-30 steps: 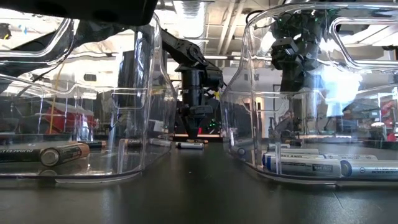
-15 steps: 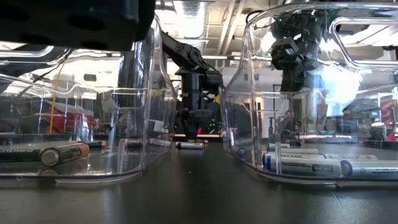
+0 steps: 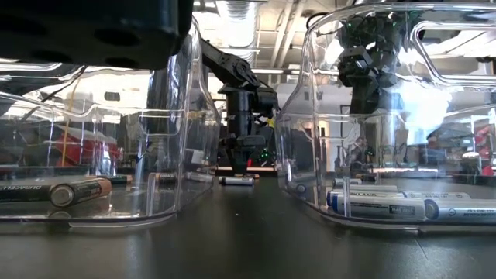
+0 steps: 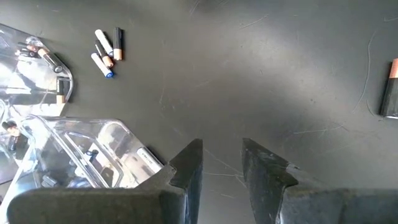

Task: Sort batteries
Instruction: Put the white battery into the right transparent bin

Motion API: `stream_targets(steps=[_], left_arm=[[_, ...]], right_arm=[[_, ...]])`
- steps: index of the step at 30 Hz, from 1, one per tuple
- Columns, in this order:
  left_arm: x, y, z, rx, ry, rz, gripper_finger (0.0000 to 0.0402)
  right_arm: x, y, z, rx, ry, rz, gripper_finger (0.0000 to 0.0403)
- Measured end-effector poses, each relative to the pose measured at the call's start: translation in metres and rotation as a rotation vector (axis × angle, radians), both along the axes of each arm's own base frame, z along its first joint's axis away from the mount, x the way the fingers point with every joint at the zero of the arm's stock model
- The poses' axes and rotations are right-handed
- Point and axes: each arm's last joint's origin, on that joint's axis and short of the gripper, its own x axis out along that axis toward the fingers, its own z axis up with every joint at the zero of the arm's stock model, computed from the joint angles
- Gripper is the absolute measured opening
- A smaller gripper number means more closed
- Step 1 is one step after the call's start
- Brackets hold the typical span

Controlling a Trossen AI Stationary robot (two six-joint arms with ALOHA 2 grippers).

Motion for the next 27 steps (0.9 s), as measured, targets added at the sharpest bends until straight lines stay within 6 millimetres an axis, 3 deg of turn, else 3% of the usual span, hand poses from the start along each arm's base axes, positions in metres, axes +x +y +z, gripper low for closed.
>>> stream_targets(steps=[7, 19, 27], left_arm=[[0.0004, 0.0003, 0.0001, -0.002, -0.008, 0.005, 0.0122], [0.0015, 0.0007, 0.0003, -0.002, -0.022, 0.0, 0.0043], [0.0027, 0.0012, 0.0005, -0.001, -0.037, 0.004, 0.0037]], right_arm=[[0.0, 0.0, 0.0, 0.0, 0.0, 0.0, 0.0127], [0.0, 0.0, 0.0, 0.0, 0.0, 0.0, 0.0127], [0.0, 0.0, 0.0001, 0.0, 0.0, 0.0, 0.0127]])
